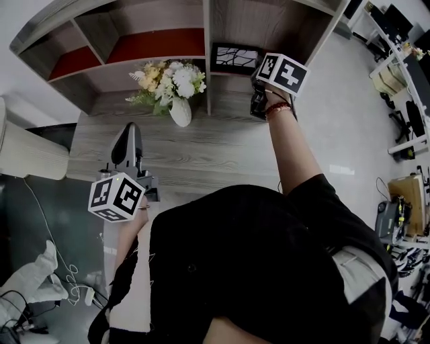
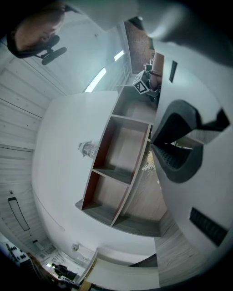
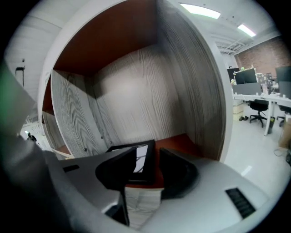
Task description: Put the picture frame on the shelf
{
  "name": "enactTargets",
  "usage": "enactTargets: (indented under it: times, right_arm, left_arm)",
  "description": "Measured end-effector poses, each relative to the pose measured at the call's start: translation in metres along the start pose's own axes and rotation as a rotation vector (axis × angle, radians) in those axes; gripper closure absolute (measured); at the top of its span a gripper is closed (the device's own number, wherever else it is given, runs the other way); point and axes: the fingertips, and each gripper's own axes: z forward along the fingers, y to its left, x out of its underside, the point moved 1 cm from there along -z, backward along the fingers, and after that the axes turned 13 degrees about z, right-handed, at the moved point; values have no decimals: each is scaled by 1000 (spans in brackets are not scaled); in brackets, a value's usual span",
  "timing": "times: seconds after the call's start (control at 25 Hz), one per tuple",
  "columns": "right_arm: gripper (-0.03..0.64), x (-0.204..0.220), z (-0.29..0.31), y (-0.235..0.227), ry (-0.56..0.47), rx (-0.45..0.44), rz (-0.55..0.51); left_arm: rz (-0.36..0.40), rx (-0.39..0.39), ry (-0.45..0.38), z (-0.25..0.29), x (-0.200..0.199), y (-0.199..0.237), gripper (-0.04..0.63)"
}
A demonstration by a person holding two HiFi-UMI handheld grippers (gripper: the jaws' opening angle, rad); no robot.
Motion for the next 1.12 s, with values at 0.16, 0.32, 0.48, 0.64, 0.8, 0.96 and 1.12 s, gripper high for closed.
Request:
enactTargets:
  times: [0.16,0.32,0.48,0.64,0.8,0.96,1.12]
  right_arm:
    - [473,-8,-20,7,-58,-70,-37]
    - [547,3,-46,10,-69,-119,-98]
    - [593,27,-73,5,-50,-158,-84]
    - [612,53,-102,0,-45,-188,-89]
    - [612,68,-140,5,-72,-233,-148]
    - [612,84,-180,22,-88,-292,-231]
    - [612,89,-217,35,-159,-354,-249]
  left_arm:
    - [-5,12,9,-4,3,-6,584]
    - [-12,52,21,-5,7,-20,584]
    - [-10,105,20,-7,9,-40,584]
    - [-9,168,19,-11,10,-61,584]
    - [-8,223,13,-21,9,-81,584]
    - [-14,259,13,-35,10,-92,584]
    - [-19,302,20,-51,15,-106,584]
